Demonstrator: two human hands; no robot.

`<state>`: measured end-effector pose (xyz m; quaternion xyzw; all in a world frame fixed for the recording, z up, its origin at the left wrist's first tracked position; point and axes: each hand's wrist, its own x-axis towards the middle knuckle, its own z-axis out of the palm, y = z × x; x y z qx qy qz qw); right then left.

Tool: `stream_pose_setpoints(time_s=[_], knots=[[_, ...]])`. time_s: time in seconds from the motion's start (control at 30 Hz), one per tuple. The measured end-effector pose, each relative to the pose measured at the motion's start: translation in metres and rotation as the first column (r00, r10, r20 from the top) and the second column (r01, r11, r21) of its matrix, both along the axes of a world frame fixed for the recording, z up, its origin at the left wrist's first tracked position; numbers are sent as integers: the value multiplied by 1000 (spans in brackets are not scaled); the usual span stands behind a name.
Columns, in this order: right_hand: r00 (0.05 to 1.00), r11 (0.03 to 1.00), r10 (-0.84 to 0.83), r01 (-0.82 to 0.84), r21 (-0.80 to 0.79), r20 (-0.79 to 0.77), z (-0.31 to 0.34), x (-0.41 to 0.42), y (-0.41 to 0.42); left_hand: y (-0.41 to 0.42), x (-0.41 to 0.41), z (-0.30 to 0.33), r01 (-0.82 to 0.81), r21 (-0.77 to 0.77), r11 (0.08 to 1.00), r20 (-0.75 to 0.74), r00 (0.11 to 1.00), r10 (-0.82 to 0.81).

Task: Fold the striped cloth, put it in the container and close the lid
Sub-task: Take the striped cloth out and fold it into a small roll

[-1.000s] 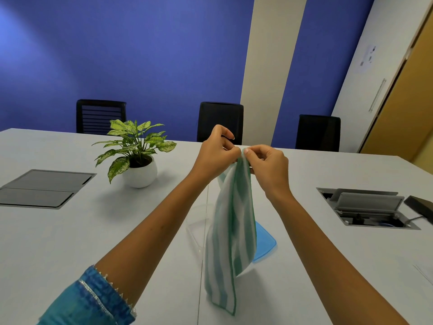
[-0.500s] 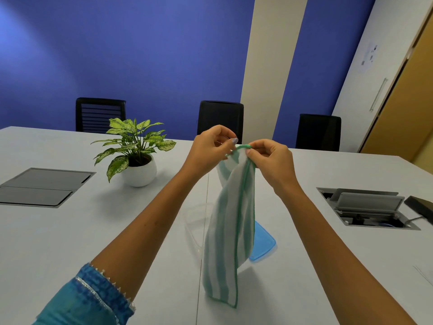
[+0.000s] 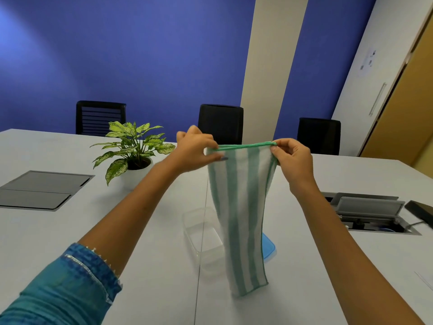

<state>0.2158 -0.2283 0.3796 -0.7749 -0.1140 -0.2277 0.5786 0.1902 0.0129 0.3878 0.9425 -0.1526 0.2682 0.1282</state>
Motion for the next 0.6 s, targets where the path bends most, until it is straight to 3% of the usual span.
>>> stream_pose_setpoints(time_s=[0.17,0.3,0.37,0.47,0.6], knots=[[1000,999,-20,20,35,-6,0,7,-6,-5,3,38,138,70,988,98,985,-144],[999,998,9,-12,69,46,10,4,-6,-7,4,49,229,-264,937,169,967,-189],[997,996,34,-40,85,72,14,0,-2,-6,6,48,218,-333,917,206,966,-155],[989,991,94,-103,81,115,20,-5,7,-8,11,42,179,-284,942,256,961,-105],[969,978,203,-208,21,142,24,-13,25,-29,11,40,199,-217,956,104,978,-180]])
